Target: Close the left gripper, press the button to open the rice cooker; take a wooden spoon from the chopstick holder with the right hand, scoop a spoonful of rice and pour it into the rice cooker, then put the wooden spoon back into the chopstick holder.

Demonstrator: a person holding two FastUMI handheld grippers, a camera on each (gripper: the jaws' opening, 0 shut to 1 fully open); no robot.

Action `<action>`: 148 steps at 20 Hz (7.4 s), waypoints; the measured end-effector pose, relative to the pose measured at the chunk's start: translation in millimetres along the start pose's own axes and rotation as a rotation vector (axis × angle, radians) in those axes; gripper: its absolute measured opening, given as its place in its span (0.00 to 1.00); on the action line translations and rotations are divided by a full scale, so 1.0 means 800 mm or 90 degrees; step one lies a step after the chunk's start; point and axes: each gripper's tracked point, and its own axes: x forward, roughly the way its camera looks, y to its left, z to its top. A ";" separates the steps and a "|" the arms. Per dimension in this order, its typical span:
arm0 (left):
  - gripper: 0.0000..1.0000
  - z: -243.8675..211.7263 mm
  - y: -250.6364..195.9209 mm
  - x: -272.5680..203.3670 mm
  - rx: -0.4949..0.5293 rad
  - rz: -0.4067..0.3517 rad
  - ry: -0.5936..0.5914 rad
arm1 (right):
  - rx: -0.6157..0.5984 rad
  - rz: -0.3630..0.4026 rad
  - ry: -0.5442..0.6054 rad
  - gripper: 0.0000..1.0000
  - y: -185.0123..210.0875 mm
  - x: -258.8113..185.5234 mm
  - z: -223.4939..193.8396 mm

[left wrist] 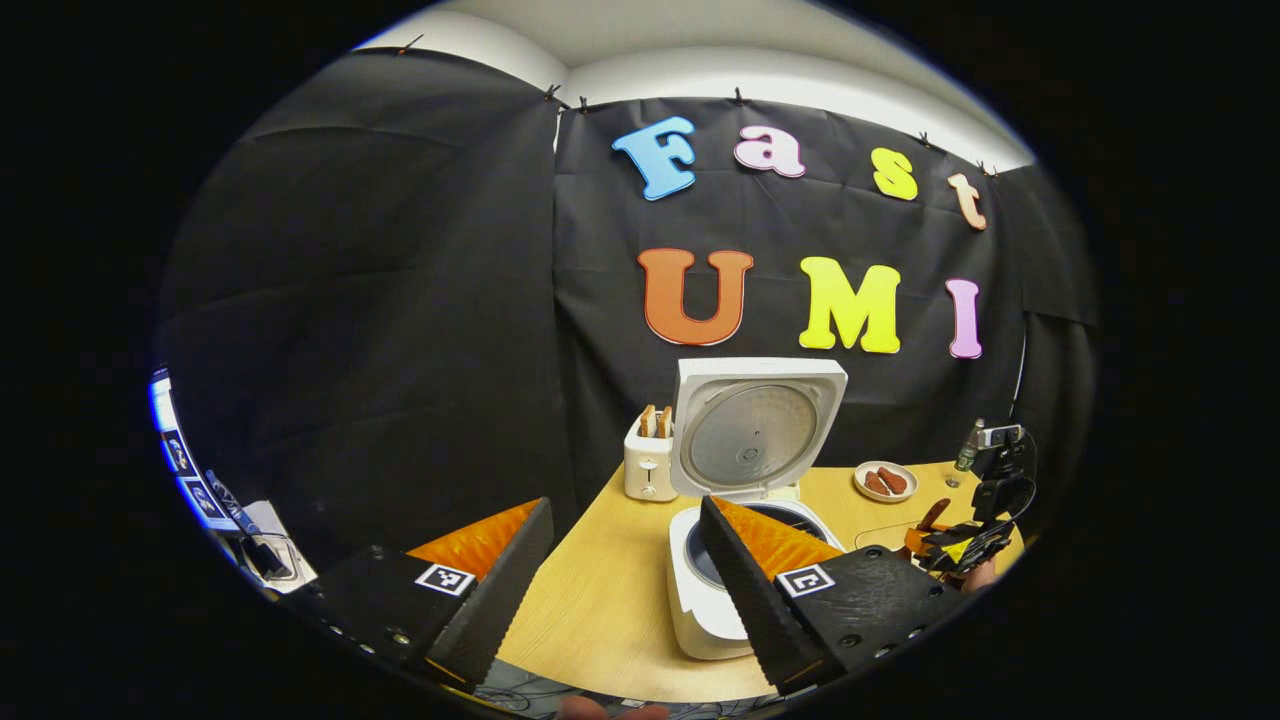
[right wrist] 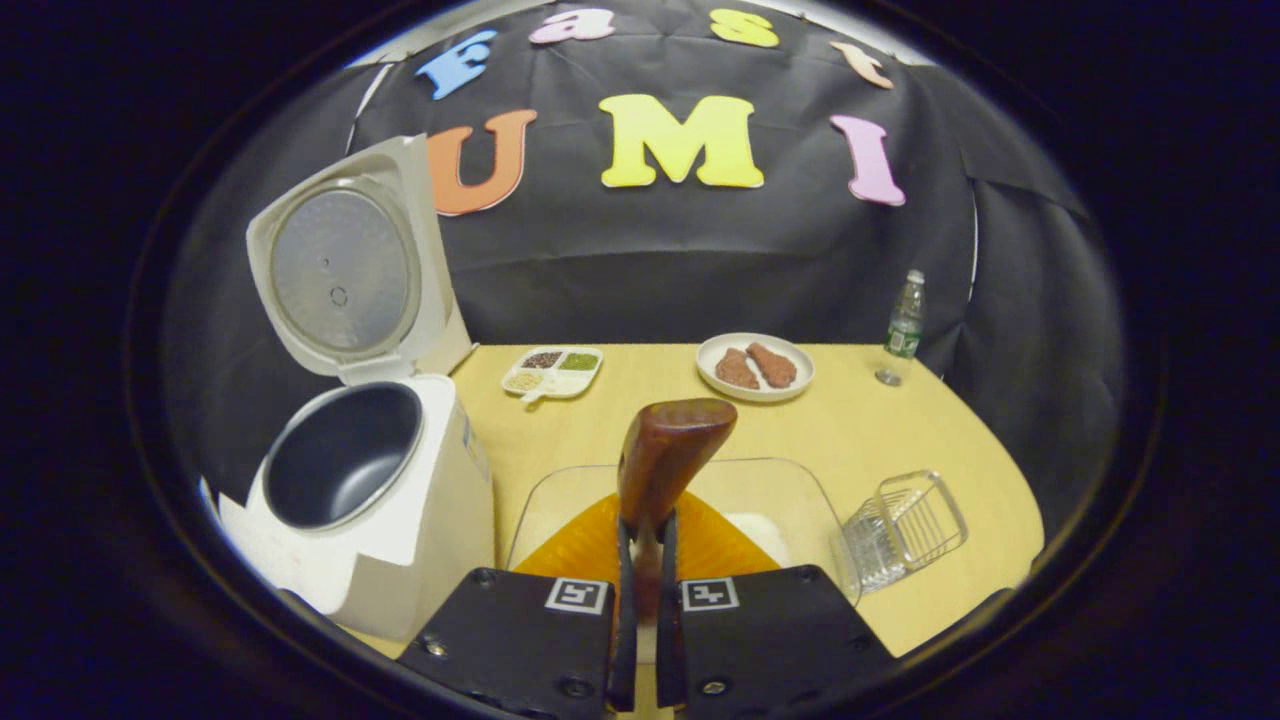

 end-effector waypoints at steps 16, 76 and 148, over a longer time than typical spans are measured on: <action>0.94 0.016 -0.041 0.001 0.011 -0.026 -0.001 | 0.563 0.100 0.063 0.13 -0.075 -0.005 -0.011; 0.94 -0.011 0.077 -0.037 -0.045 0.029 -0.041 | -0.244 0.192 -0.145 0.13 0.292 -0.084 0.179; 0.94 0.003 -0.315 0.022 0.006 -0.080 0.048 | 0.152 -0.011 0.041 0.20 -0.296 0.011 0.033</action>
